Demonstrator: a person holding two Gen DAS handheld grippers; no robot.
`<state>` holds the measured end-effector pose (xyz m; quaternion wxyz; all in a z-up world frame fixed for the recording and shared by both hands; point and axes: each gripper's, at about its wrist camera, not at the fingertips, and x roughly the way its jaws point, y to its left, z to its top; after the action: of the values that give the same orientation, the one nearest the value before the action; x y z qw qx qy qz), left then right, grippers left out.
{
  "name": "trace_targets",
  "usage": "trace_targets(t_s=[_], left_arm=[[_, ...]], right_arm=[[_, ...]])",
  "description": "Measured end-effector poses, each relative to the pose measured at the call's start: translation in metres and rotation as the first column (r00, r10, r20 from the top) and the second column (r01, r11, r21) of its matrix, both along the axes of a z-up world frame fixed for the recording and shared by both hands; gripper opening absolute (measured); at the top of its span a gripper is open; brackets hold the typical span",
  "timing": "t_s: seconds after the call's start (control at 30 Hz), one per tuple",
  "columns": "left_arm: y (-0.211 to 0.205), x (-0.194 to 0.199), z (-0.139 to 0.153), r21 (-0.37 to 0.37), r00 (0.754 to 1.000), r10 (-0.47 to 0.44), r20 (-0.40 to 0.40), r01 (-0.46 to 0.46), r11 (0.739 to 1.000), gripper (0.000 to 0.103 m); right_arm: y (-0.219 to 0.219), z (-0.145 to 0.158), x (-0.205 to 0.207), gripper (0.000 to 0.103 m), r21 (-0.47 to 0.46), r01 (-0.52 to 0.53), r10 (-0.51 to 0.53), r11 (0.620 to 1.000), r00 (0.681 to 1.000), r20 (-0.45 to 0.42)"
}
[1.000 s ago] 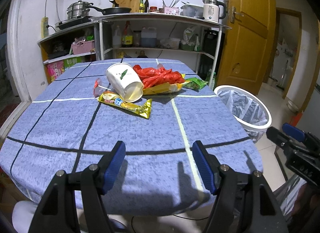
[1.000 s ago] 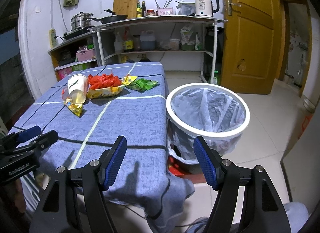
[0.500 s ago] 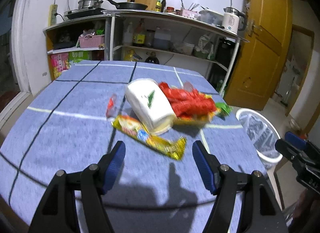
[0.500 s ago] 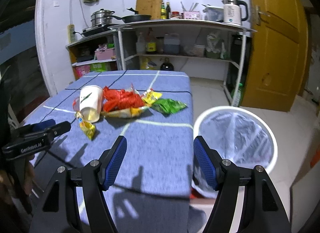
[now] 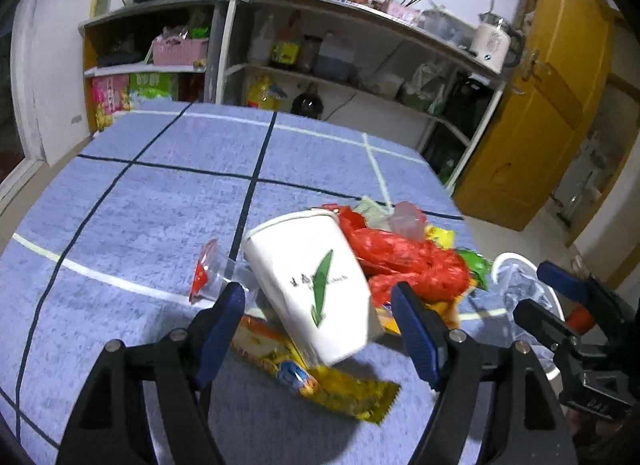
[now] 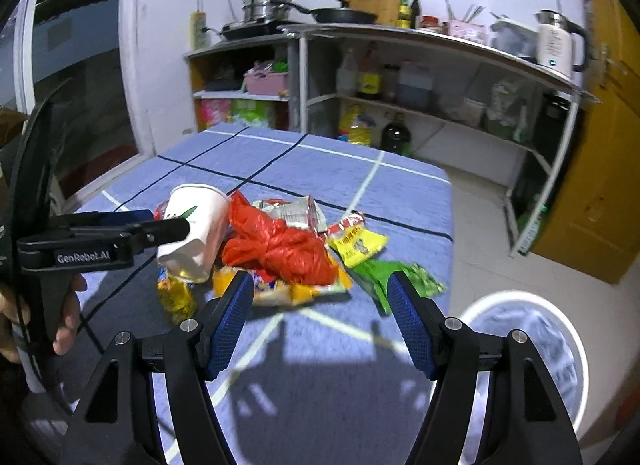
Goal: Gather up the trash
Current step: 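Grasp the white paper cup with the left tool while the right tool grasps the red bag, then carry cup and red bag over the bin and open both tools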
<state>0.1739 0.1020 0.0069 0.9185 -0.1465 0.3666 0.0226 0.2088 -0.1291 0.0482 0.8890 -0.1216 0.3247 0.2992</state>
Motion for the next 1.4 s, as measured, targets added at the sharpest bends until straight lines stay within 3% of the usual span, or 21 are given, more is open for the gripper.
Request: trace_targets(t_s=[0.4,0.57,0.63,0.67,0.77,0.97,1.4], left_arm=[[-0.009,0.022,-0.018,0.073,0.998,-0.035,-0.053,0.039,0.997,0.073],[-0.006,0.022,-0.018,0.057,0.997,-0.058,-0.048,0.061,0.997,0.068],[-0.003,0.02,-0.018,0.044,0.997,-0.059,-0.044,0.061,0.997,0.066],[-0.002,0.02,-0.018,0.036,0.997,-0.058,-0.043,0.06,0.998,0.065],[0.001,0.019,-0.019,0.016,0.998,-0.053,-0.041,0.054,0.998,0.063],[0.003,0.014,-0.014,-0.003,0.998,-0.059,-0.012,0.059,0.998,0.055],[-0.011,-0.004,0.021,-0.001,0.988,-0.114,0.109,0.114,0.993,0.053]], right_arm=[[0.039,-0.036,0.061,0.07,-0.101,-0.204,0.197,0.974,0.978,-0.074],[0.05,-0.049,0.069,0.07,-0.11,-0.278,0.265,0.954,0.957,-0.12],[0.051,-0.053,0.071,0.064,-0.101,-0.29,0.275,0.952,0.952,-0.137],[0.05,-0.053,0.071,0.054,-0.083,-0.292,0.278,0.953,0.949,-0.147],[0.046,-0.053,0.076,0.046,-0.028,-0.273,0.264,0.962,0.948,-0.178],[0.04,-0.044,0.069,0.046,0.003,-0.242,0.239,0.97,0.959,-0.153],[-0.03,0.006,0.045,0.046,0.111,-0.048,0.057,0.993,0.995,-0.081]])
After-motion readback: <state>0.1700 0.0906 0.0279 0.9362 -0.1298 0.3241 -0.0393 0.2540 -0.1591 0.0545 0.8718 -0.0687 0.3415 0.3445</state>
